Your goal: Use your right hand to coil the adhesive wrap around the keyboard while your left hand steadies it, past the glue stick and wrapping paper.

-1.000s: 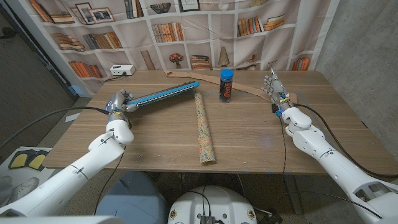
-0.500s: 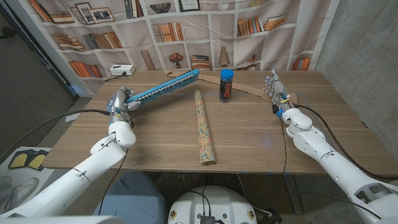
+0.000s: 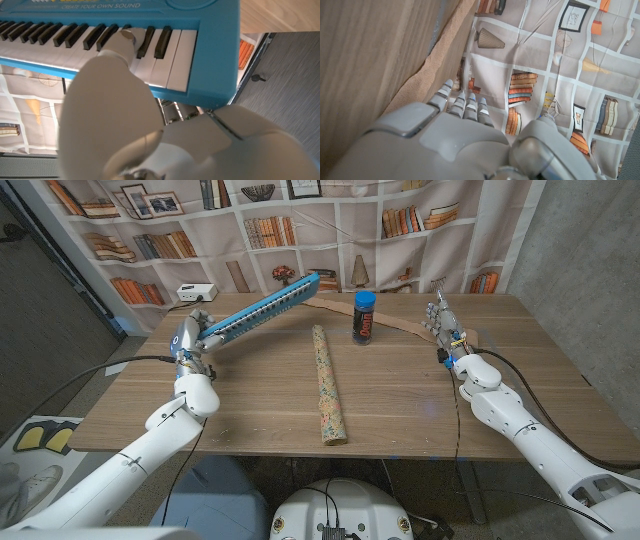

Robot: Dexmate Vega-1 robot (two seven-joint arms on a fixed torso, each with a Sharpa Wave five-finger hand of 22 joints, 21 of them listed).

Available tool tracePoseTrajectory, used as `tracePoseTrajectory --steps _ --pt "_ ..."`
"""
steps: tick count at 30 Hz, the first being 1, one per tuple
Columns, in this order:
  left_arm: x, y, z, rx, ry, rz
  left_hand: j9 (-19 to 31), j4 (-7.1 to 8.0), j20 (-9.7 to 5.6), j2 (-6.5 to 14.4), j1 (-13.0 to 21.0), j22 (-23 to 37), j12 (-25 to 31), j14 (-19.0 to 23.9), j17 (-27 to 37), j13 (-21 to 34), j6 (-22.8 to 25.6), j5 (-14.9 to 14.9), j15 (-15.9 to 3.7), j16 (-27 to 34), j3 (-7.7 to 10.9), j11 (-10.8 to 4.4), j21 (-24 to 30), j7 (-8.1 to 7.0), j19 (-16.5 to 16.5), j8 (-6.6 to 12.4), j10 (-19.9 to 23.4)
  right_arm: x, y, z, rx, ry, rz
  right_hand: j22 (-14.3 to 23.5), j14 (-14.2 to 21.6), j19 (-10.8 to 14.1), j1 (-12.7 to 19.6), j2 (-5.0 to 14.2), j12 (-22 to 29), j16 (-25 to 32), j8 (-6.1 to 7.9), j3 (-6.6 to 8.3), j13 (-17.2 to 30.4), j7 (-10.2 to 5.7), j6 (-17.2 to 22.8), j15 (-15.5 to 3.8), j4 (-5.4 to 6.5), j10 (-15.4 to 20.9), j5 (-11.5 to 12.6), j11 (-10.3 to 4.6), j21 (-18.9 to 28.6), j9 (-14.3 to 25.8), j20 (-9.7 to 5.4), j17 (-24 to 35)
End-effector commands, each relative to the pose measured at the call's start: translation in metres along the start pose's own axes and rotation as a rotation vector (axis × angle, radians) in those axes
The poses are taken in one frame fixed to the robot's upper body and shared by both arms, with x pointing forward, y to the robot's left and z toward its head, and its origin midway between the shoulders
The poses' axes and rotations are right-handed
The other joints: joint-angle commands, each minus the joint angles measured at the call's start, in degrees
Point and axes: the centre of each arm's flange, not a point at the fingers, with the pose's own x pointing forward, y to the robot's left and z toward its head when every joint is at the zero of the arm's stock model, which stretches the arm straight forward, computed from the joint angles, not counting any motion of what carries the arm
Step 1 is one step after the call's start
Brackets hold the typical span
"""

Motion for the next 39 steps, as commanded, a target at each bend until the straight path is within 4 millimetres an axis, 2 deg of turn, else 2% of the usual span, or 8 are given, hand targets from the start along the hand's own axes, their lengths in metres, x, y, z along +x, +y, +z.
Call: tracePoseTrajectory --steps 1,8,19,24,25,29,34,39 --pt "0.005 0.003 0.009 -0.054 -0.052 0.035 0.2 1.67 -10.82 1.1 1.6 33.4 9.8 18.3 32.5 19.6 0.4 8.0 -6.44 18.4 2.17 -0.69 30.0 -0.51 11.9 0.48 -0.3 -0.001 0.0 0.0 0.001 -0.001 -0.007 0.2 -0.1 0.2 0.3 0.32 0.1 0.1 0.2 -0.03 0.1 -0.49 0.2 -0.36 -0.47 0.0 0.0 -0.29 0.4 0.3 0.22 0.1" --pt "0.01 0.004 0.014 -0.065 -0.09 0.039 -0.3 1.83 -10.95 0.9 1.5 33.0 11.1 18.7 31.9 19.5 0.8 8.9 -6.48 18.5 1.98 -0.97 29.9 -0.93 12.2 0.49 -0.3 0.001 0.0 0.002 0.003 -0.011 -0.013 0.2 -0.1 0.2 0.4 0.35 0.2 0.1 0.19 -0.01 0.1 -0.4 0.1 -0.35 -0.49 0.0 0.0 -0.41 0.4 0.3 0.22 0.1" --pt "0.017 0.01 0.018 -0.07 -0.124 0.085 0.3 1.73 -11.2 0.8 1.9 32.6 12.9 18.8 31.1 19.5 0.0 10.1 -6.58 18.4 1.97 -0.89 29.8 -0.74 12.1 0.92 -1.4 0.007 -0.001 0.005 0.003 -0.033 -0.01 0.2 -0.1 0.4 0.5 0.47 0.1 0.1 0.17 0.09 0.1 -0.69 0.1 -0.62 -0.59 -0.1 -0.1 -0.62 0.5 0.3 0.26 0.0" --pt "0.021 0.013 0.02 -0.047 -0.15 0.097 -0.7 1.88 -11.31 0.7 1.8 32.0 13.8 18.8 31.0 19.2 0.5 10.7 -6.53 18.4 1.89 -1.09 29.6 -0.77 12.3 0.72 -1.6 0.008 -0.003 0.008 -0.013 -0.05 -0.019 0.2 -0.1 0.6 1.0 0.68 0.0 0.0 0.09 0.36 0.1 -2.09 -0.2 -1.37 -0.88 -0.4 0.0 -1.56 0.5 0.3 0.4 0.0" --pt "0.021 0.013 0.02 -0.046 -0.154 0.095 -0.8 1.87 -11.33 0.7 1.8 32.0 13.9 18.9 30.9 19.2 0.6 10.7 -6.59 18.5 1.81 -1.14 29.7 -0.76 12.3 0.74 -1.5 0.008 -0.003 0.009 -0.014 -0.052 -0.023 0.2 -0.1 0.6 1.2 0.73 0.0 0.0 0.1 0.47 0.1 -2.26 -0.3 -1.28 -1.02 -0.5 0.0 -2.14 0.5 0.3 0.59 0.0" --pt "0.024 0.015 0.021 -0.037 -0.16 0.096 -0.6 1.94 -11.39 0.8 1.8 31.9 14.6 18.8 30.7 19.3 0.6 11.0 -6.55 18.4 1.71 -1.08 29.8 -0.87 12.3 0.98 -1.7 0.009 -0.007 0.013 -0.039 -0.068 -0.026 0.2 0.0 0.8 1.9 0.82 -0.1 0.1 0.06 0.77 0.2 -2.72 -0.6 -0.74 -1.47 -0.8 0.0 -2.28 0.5 0.3 1.17 0.0" --pt "0.025 0.016 0.023 -0.024 -0.17 0.1 -0.8 1.97 -11.48 0.8 1.8 31.8 15.0 18.9 30.5 18.9 0.8 11.3 -6.6 18.4 1.56 -1.42 29.9 -1.1 12.3 1.04 -1.5 0.01 -0.009 0.019 -0.083 -0.075 -0.032 0.3 -0.6 0.9 4.9 1.01 -0.1 0.0 0.11 1.92 0.3 -3.15 -1.4 0.02 -3.26 -1.7 -0.1 -1.38 0.5 0.3 1.6 0.1" --pt "0.025 0.016 0.025 -0.011 -0.186 0.108 -1.4 2.11 -11.52 0.8 1.6 31.6 14.9 18.8 30.4 18.3 1.0 11.7 -6.53 18.4 1.47 -1.38 30.0 -1.1 12.3 0.9 -1.4 0.01 -0.01 0.02 -0.111 -0.074 -0.03 0.3 -1.9 0.7 9.2 2.06 0.1 -0.3 0.37 3.98 0.5 -3.69 -1.9 -0.86 -5.47 -1.8 -0.3 -1.35 0.4 0.4 1.4 0.1"
